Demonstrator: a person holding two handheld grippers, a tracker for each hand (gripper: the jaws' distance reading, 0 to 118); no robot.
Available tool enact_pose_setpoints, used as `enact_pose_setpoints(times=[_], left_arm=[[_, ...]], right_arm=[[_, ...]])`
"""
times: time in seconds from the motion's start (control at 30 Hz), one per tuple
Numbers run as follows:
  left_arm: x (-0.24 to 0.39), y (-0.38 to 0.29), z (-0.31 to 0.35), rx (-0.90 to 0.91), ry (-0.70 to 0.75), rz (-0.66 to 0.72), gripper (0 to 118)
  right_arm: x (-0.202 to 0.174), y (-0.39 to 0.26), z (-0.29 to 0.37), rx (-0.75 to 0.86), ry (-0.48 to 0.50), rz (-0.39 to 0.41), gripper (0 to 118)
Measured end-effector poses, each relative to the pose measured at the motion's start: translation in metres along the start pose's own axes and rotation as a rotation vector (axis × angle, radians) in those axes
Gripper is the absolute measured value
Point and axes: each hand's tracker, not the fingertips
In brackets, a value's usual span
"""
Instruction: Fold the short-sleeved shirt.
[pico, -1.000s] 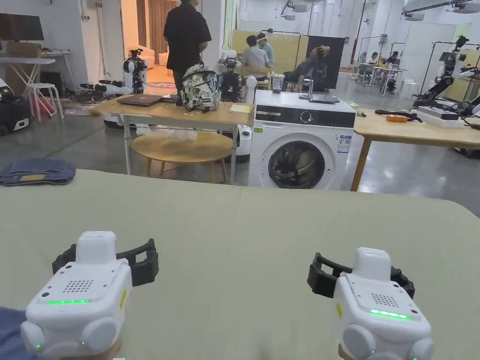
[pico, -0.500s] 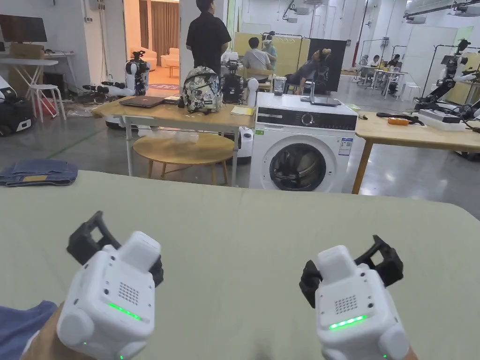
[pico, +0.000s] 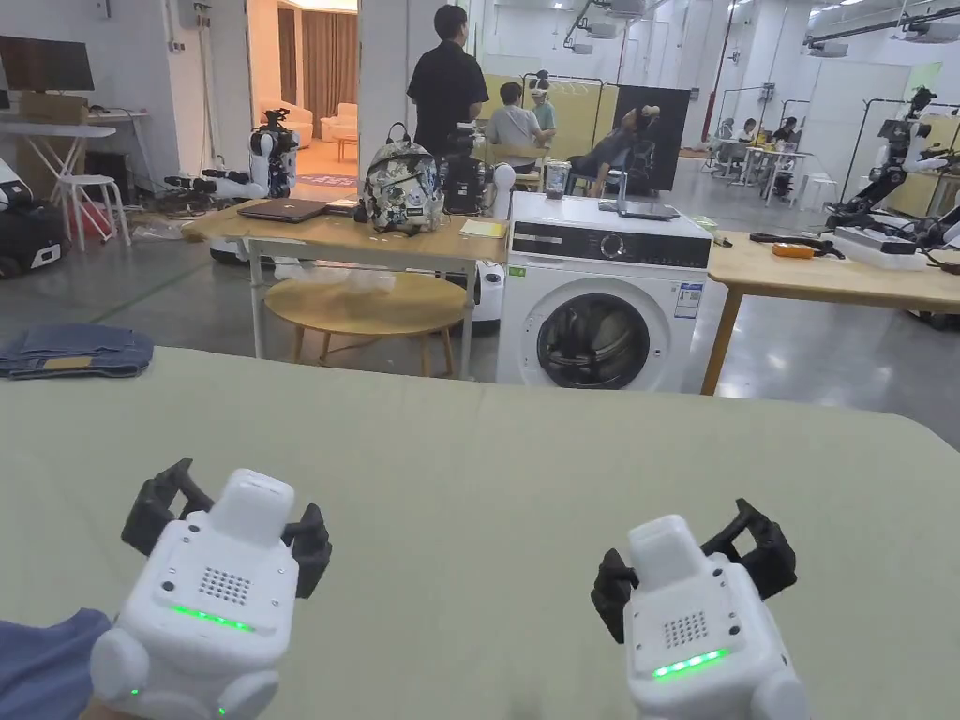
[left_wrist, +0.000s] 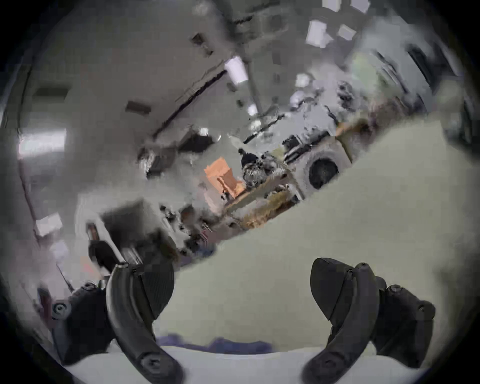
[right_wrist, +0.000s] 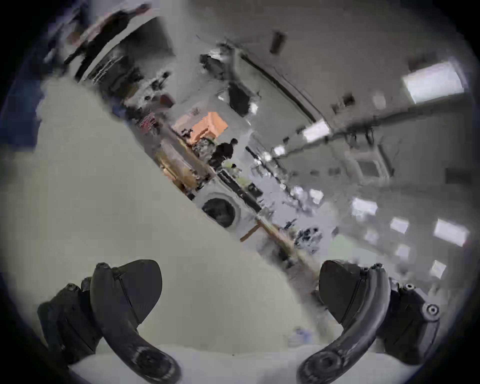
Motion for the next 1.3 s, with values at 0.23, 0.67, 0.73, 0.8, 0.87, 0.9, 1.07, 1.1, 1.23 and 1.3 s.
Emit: enact_pose_setpoints(times=[0.23,0.67,0.73,0.8,0.87,0.9,1.07,1.1,1.23,1.3], left_arm=[[-0.017,-0.015,-0.004,0.012,-0.088,0.417,107],[-0.016,-0.009,0.000,0.019,-0.075,0.403,107],[-0.016,-0.008,0.003,0.017,-0.070,0.377,107],[-0.013,-0.008,0.004,0.019,-0.049,0.342,107],[-0.013,-0.007,0.007,0.023,-0.045,0.326,107],[-0.013,-0.007,0.008,0.016,-0.059,0.324,107],[-0.011,-0.005,0.009,0.025,-0.078,0.309,107],[-0.010,-0.005,0.010,0.034,-0.075,0.309,107],[-0.006,-0.002,0.010,0.042,-0.069,0.287,107],[-0.006,-0.001,0.010,0.044,-0.077,0.277,107]], right_arm=[[0.028,-0.008,-0.002,-0.107,0.078,-0.626,118],[0.015,-0.007,0.004,-0.068,0.097,-0.523,118],[0.012,-0.004,0.007,-0.069,0.086,-0.511,118],[0.011,-0.005,0.007,-0.067,0.084,-0.510,118],[0.011,-0.006,0.004,-0.066,0.077,-0.514,118],[0.012,-0.006,0.004,-0.065,0.071,-0.515,118],[0.012,-0.004,0.011,-0.054,0.065,-0.512,118],[0.011,-0.002,0.012,-0.052,0.065,-0.504,118],[0.011,0.000,0.014,-0.039,0.056,-0.474,118],[0.011,0.001,0.015,-0.033,0.054,-0.468,118]])
